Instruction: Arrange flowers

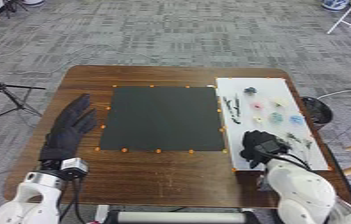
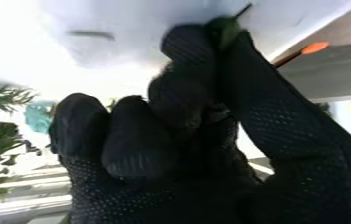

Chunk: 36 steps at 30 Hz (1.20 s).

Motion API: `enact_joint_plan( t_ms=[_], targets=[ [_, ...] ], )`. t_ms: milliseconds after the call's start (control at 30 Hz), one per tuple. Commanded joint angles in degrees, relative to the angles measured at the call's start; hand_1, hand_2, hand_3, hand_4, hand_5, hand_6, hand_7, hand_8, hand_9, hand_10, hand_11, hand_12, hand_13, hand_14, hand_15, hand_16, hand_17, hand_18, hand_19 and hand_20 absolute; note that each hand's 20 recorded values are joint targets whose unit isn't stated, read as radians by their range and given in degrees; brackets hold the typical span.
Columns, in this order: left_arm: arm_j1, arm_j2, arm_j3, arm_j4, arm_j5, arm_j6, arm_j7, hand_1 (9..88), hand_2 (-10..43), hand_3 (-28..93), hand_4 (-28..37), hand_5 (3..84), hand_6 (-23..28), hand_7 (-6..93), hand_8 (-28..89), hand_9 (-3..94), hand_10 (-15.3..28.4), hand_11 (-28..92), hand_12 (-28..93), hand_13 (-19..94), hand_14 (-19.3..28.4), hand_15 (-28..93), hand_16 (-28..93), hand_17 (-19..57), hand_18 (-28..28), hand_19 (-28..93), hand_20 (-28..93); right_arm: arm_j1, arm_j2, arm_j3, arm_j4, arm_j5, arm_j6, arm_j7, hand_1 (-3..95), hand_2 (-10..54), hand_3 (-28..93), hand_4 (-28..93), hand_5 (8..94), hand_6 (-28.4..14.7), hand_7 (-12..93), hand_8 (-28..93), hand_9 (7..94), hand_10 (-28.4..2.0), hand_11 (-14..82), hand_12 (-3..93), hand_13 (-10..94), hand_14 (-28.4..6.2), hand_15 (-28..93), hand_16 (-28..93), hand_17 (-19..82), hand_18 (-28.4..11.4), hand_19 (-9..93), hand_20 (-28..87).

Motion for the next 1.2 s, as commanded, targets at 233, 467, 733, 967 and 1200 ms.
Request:
enact_joint_plan(
  t_ms=[233,467,733,967,1200],
  targets=[
    [0.3,2.97,-2.15,-0.96,-0.19,0.28,0.87,25.2,-8.4,63,-28.3,18.2,2.0,21.4,-11,13.0,8.5,10,22,12,12.7,5,11,-18.7,19.0,34,9,15.21,1.18,-1.04,-2.54,4.95,6.49,-1.64,35.8,5.4,86,-10,61.9,-0.2,60,27,82.8,-7.3,67.6,49.9,82,-5.8,85,36,53,-18.0,93,67],
    [-2.07,6.52,-2.43,-0.86,0.01,0.31,1.03,25.3,-8.3,63,-28.3,18.3,2.0,21.5,-11,13.1,8.5,10,22,12,12.6,5,11,-18.7,19.0,34,9,25.85,-3.15,-9.89,2.34,4.12,6.86,-3.01,36.4,4.5,86,-9,62.3,-0.5,60,28,83.0,-7.2,68.6,48.2,82,-5.6,85,36,53,-17.9,93,68],
    [-10.56,13.23,-0.02,0.68,1.14,-1.65,1.81,25.2,-8.1,63,-28.3,18.5,2.0,21.5,-11,13.4,8.4,10,22,12,12.6,5,11,-18.7,19.1,34,9,36.07,-10.32,-20.73,7.42,3.43,6.95,-4.61,36.9,4.1,86,-9,62.7,-0.8,59,28,83.0,-7.1,68.4,47.8,83,-5.5,84,36,54,-17.8,93,67],
    [-21.59,17.09,6.92,3.27,0.54,-2.1,3.73,24.5,-7.8,64,-28.3,18.6,1.9,21.4,-11,13.5,8.4,10,22,12,12.6,5,11,-18.7,19.2,34,8,39.42,-19.01,-26.5,13.68,0.45,6.52,-6.24,37.1,3.8,86,-9,63.0,-0.9,59,28,83.1,-7.0,68.3,47.6,83,-5.1,84,36,54,-17.6,93,67],
    [-35.8,18.9,16.63,5.39,-0.13,-3.59,5.02,24.3,-7.7,64,-28.3,19.0,1.9,21.3,-11,14.0,8.5,11,22,12,12.7,5,11,-18.7,19.3,35,8,41.0,-25.44,-32.65,22.42,-5.97,9.21,-5.21,37.2,3.5,86,-9,63.3,-0.9,59,27,83.3,-6.8,68.1,47.5,83,-5.1,84,36,54,-17.6,93,67]
  ],
)
